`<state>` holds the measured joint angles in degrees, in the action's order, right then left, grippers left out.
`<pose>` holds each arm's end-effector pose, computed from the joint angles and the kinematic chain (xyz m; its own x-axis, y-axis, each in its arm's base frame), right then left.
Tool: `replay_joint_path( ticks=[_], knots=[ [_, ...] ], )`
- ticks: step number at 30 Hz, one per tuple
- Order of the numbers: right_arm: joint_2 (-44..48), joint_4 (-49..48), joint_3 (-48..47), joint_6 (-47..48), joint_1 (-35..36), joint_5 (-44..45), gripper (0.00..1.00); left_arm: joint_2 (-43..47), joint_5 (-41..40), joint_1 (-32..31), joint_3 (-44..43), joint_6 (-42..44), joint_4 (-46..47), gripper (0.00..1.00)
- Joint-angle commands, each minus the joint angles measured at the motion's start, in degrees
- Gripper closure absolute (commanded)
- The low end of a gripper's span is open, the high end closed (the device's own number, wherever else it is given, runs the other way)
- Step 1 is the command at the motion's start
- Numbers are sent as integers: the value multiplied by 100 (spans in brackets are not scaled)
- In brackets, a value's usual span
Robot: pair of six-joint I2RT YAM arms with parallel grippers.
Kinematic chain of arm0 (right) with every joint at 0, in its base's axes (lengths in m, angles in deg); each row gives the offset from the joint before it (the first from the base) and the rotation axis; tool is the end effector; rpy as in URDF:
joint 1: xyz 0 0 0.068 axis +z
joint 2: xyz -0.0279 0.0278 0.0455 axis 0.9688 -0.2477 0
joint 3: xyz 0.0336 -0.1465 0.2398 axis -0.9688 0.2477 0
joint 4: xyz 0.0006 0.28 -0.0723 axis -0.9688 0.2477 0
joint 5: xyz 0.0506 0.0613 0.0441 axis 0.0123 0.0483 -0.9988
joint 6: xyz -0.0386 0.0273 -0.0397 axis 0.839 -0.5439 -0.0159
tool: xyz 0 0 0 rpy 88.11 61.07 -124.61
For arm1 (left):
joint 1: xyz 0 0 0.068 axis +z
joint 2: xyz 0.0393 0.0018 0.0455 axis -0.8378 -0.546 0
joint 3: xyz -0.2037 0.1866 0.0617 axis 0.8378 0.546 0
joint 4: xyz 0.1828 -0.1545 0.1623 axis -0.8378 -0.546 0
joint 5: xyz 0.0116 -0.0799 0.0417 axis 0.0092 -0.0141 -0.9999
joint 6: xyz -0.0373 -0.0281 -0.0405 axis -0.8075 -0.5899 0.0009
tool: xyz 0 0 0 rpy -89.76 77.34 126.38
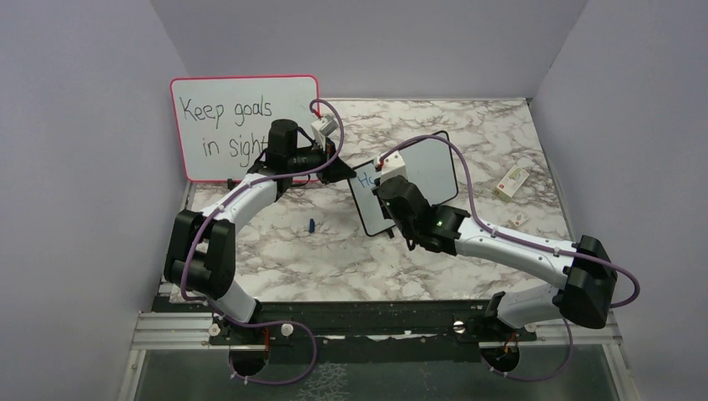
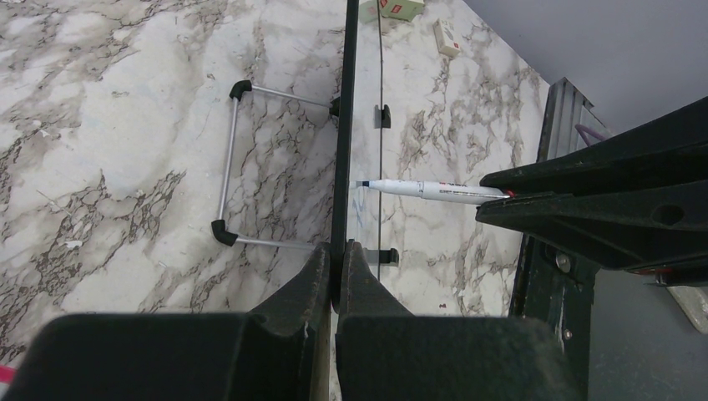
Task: Write a sentence on the whiteboard
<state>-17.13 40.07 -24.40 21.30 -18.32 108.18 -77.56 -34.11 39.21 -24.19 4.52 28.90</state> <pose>0.2058 0.2693 0.2890 -0.3356 -0.2576 -0.9061 -0.3391 0.9304 -0.1389 0.3538 -0.1519 0.2601 -0.5144 0.0638 -0.8552 0.8086 0.3681 -0.4589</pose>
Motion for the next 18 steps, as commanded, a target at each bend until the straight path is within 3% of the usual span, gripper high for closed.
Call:
replay_joint_path(
  ticks=[1,18],
  knots=[
    [17,-339,-114,90,-57,162,99,-10,148,7,-26,252,-278,100],
    [-43,-529,-217,154,-59,-122,99,5,148,3,-26,248,-277,100]
  ],
)
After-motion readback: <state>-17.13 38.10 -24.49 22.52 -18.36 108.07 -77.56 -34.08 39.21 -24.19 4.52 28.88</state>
